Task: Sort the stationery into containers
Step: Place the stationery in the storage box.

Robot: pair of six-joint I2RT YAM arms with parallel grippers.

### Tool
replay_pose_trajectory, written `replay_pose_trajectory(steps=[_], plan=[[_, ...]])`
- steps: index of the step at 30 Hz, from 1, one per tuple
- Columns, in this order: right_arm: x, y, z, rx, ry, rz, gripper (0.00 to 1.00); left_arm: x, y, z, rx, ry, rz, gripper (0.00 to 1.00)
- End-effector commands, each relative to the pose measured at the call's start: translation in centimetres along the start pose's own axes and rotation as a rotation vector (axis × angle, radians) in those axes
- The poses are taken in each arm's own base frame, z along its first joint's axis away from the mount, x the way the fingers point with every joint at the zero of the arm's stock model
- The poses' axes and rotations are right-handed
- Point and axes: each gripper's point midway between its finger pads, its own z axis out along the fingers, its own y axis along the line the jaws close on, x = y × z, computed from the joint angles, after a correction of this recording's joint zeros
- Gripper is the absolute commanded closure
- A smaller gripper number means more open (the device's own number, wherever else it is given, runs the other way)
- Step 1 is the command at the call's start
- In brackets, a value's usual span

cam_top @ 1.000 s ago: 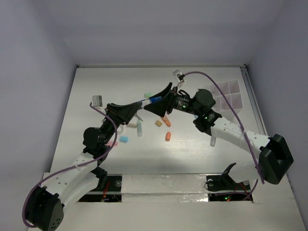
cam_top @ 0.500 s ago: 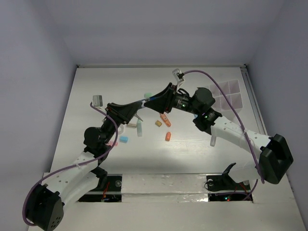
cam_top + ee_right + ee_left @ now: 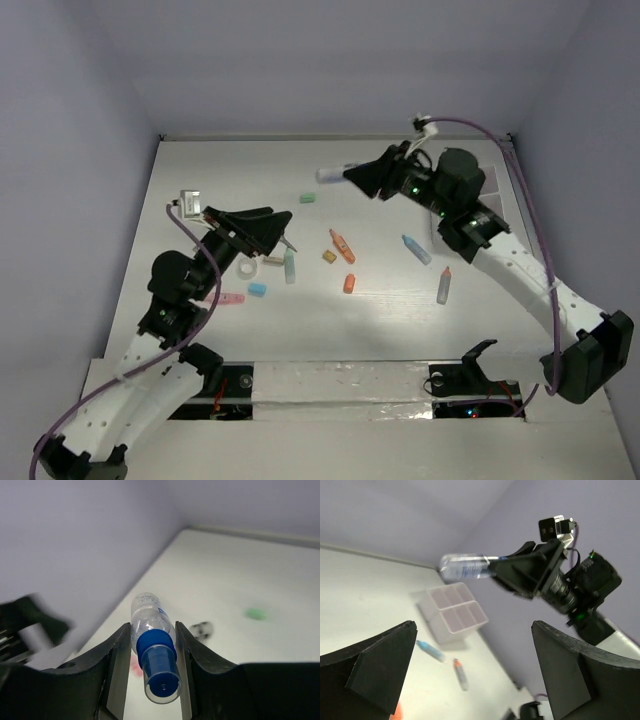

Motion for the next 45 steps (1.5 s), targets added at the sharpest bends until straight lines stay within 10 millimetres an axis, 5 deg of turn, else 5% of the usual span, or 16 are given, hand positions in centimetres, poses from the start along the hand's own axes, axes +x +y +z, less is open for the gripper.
replay_pose_trajectory(steps=[1, 6, 9, 11, 13, 16, 24, 39, 45], plan=[[-4.8, -7.8, -3.8, 0.365, -0.052, -0.072, 1.00, -1.7, 1.0, -2.1, -0.128, 0.002, 0.213, 0.01], [-7.7, -18.2, -10.1, 0.926, 0.001, -0.202, 1.00, 0.5, 4.1, -4.3, -0.234, 0.120, 0.332, 0.01], [-10.6, -23.5, -15.0, 1.262, 0.031, -0.277, 1.00, 1.5, 3.2, -4.6, -0.169, 0.173, 0.347, 0.01], [-11.2, -25.7, -16.4, 1.327, 0.063, -0.254, 1.00, 1.7, 2.4, -4.9, -0.127, 0.199, 0.374, 0.01], [-11.1, -28.9, -18.3, 1.381, 0.116, -0.206, 1.00, 1.6, 3.1, -5.6, -0.158, 0.218, 0.437, 0.01], [-10.6, -31.2, -20.5, 1.434, 0.156, -0.154, 1.00, 1.5, 4.6, -6.6, -0.233, 0.209, 0.451, 0.01], [-9.2, -34.5, -22.6, 1.519, 0.208, -0.100, 1.00, 0.7, 2.6, -7.5, -0.153, 0.155, 0.463, 0.01], [-6.9, -38.0, -22.2, 1.526, 0.289, -0.072, 1.00, 1.1, 2.6, -7.5, -0.153, 0.167, 0.454, 0.01], [-6.3, -38.4, -22.0, 1.519, 0.300, -0.059, 0.72, 1.1, 2.7, -7.5, -0.155, 0.167, 0.454, 0.01]])
